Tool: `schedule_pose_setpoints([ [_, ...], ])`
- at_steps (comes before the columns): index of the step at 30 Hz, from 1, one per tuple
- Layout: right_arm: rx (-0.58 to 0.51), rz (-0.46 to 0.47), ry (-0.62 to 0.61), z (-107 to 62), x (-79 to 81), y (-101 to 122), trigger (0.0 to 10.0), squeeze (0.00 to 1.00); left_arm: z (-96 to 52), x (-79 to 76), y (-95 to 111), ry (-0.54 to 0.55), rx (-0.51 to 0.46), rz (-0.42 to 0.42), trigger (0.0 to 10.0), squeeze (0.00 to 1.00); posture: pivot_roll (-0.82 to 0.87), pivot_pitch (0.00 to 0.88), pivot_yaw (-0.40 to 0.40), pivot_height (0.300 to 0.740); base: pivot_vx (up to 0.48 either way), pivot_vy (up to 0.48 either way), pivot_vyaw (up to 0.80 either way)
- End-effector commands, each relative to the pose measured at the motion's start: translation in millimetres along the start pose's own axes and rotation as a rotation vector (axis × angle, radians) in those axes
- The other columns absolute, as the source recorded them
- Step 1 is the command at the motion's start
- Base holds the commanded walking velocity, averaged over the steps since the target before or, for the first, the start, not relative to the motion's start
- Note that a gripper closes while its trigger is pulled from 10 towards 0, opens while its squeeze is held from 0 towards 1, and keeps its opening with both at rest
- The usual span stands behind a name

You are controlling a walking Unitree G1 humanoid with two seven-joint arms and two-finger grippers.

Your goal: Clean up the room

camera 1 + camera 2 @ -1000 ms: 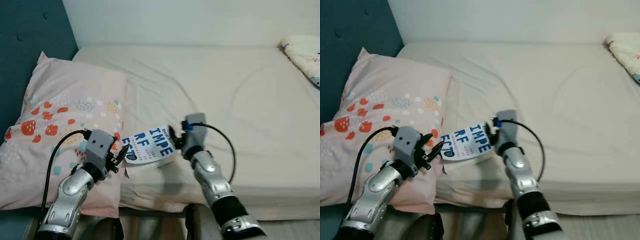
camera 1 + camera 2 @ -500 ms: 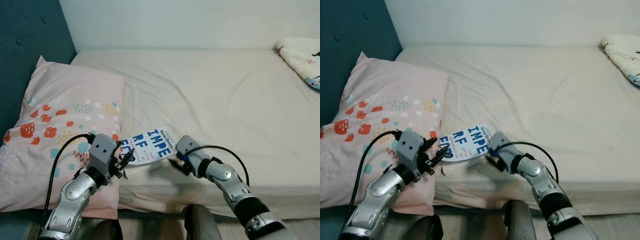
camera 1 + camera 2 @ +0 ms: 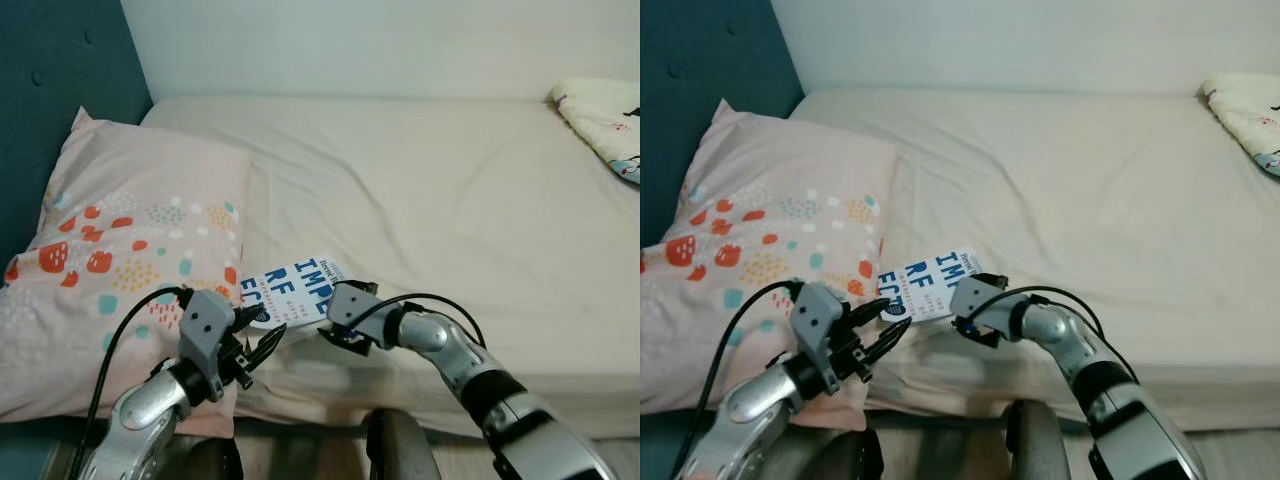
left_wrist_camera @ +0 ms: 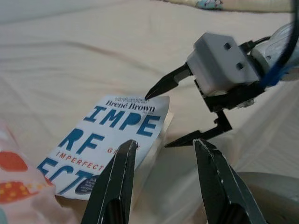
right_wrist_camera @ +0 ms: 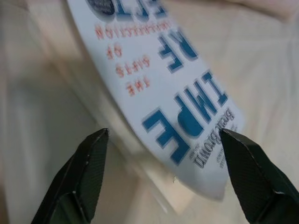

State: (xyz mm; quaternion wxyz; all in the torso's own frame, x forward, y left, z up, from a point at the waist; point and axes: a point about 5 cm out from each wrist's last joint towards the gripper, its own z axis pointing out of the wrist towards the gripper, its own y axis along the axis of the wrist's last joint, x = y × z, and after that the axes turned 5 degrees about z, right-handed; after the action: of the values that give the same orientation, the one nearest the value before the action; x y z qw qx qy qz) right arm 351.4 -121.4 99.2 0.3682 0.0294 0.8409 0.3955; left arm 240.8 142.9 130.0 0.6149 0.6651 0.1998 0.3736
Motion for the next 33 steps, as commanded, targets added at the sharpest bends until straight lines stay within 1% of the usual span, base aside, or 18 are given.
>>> schedule_pose_setpoints([
  [1, 0.053, -0.050, 0.023, 0.0, 1.6, -6, 10.0, 0.00, -5.8, -4.3, -2, -0.045, 0.037, 0.004, 10.0, 0.00, 0.12, 0.227, -0.070, 0.566, 0.000, 0.000, 0.00],
  [2, 0.068, -0.072, 0.022, 0.5, -0.3, -6, 10.0, 0.00, -8.5, -4.2, -2, -0.047, 0.044, 0.010, 10.0, 0.00, 0.13, 0.234, -0.071, 0.566, 0.000, 0.000, 0.00],
  [8, 0.087, -0.086, 0.019, 1.0, -2.6, -6, 10.0, 0.00, -11.9, -3.3, -1, -0.042, 0.053, 0.016, 10.0, 0.00, 0.14, 0.239, -0.073, 0.566, 0.000, 0.000, 0.00],
  [9, 0.098, -0.103, 0.013, 1.5, -3.8, -7, 10.0, 0.00, -14.8, -1.8, 1, -0.033, 0.058, 0.021, 10.0, 0.00, 0.16, 0.252, -0.078, 0.566, 0.000, 0.000, 0.00],
  [10, 0.106, -0.116, 0.007, 1.9, -4.6, -7, 9.3, 0.00, -16.8, -0.6, 2, -0.026, 0.062, 0.024, 10.0, 0.00, 0.16, 0.252, -0.078, 0.566, 0.000, 0.000, 0.00],
  [13, 0.106, -0.116, 0.007, 1.9, -4.6, -7, 9.3, 0.00, -16.8, -0.6, 2, -0.026, 0.062, 0.024, 10.0, 0.00, 0.16, 0.252, -0.078, 0.566, 0.000, 0.000, 0.00],
  [14, 0.105, -0.135, -0.012, 2.7, -6.8, -5, 0.2, 0.00, -19.2, 1.9, 4, -0.008, 0.063, 0.036, 10.0, 0.00, 0.17, 0.262, -0.080, 0.566, 0.000, 0.000, 0.00],
  [16, 0.105, -0.135, -0.012, 2.7, -6.8, -5, 0.2, 0.00, -19.2, 1.9, 4, -0.008, 0.063, 0.036, 10.0, 0.00, 0.17, 0.262, -0.080, 0.566, 0.000, 0.000, 0.00],
  [17, 0.107, -0.157, -0.036, 3.3, -9.3, -4, 0.0, 0.00, -21.0, 4.3, 6, 0.008, 0.063, 0.046, 10.0, 0.00, 0.17, 0.264, -0.084, 0.566, 0.000, 0.000, 0.00],
  [19, 0.109, -0.185, -0.071, 3.7, -13.1, -2, 0.0, 0.00, -22.3, 7.8, 8, 0.035, 0.060, 0.060, 10.0, 0.00, 0.18, 0.265, -0.084, 0.566, 0.000, 0.000, 0.00],
  [27, 0.126, -0.227, -0.095, 3.2, -16.9, -3, 0.0, 0.00, -22.8, 10.1, 10, 0.044, 0.066, 0.069, 10.0, 0.00, 0.18, 0.264, -0.080, 0.566, 0.000, 0.000, 0.00],
  [33, 0.134, -0.241, -0.105, 2.4, -18.7, -4, 0.0, 0.00, -22.1, 11.9, 11, 0.051, 0.069, 0.074, 10.0, 0.00, 0.18, 0.267, -0.079, 0.566, 0.000, 0.000, 0.00],
])
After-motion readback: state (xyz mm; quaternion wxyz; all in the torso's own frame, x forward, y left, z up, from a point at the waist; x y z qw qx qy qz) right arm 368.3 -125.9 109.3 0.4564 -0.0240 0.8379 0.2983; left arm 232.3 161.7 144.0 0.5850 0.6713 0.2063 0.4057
